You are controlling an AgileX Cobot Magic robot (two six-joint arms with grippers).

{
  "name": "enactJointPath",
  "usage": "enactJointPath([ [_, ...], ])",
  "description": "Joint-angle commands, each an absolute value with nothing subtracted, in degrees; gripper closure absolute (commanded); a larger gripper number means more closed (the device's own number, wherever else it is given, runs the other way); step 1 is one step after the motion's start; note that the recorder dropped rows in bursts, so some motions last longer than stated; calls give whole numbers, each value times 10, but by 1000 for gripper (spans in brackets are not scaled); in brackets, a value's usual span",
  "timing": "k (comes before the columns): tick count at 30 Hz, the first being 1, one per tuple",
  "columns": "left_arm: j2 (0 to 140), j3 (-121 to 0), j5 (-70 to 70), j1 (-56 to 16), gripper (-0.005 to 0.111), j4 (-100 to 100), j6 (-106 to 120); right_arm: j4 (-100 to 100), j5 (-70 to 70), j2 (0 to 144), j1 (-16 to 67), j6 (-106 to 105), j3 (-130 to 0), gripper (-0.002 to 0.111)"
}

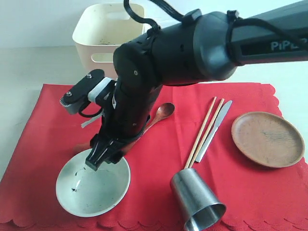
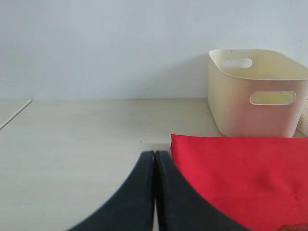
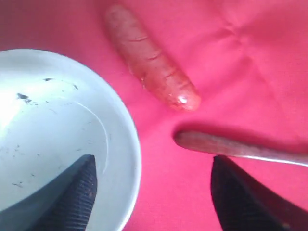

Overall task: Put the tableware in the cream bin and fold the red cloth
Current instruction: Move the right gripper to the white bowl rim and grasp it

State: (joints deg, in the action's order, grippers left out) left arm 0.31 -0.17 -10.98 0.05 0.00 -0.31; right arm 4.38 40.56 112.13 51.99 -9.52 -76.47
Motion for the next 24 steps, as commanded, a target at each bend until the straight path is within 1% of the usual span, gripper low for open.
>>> enactJointPath([
  [1,0,0,-107,1,104,0,-7,81,374,1147,523,-137,-764,43],
  [3,0,0,-107,1,104,0,-7,85,364,1161,523,-139,-764,46],
  [5,0,0,-107,1,104,0,-7,86,356,1169,523,-139,-764,57],
  [7,0,0,-107,1,104,0,-7,86,354,1168,523,-139,-764,73],
  [8,0,0,-107,1,104,0,-7,86,353,1168,523,-139,-764,83],
  [11,0,0,-107,1,104,0,-7,86,352,1168,523,-139,-764,96],
  [13,0,0,-107,1,104,0,-7,86,352,1168,523,-139,-764,108],
  [24,0,0,-107,1,104,0,-7,97,352,1163,523,-138,-764,108],
])
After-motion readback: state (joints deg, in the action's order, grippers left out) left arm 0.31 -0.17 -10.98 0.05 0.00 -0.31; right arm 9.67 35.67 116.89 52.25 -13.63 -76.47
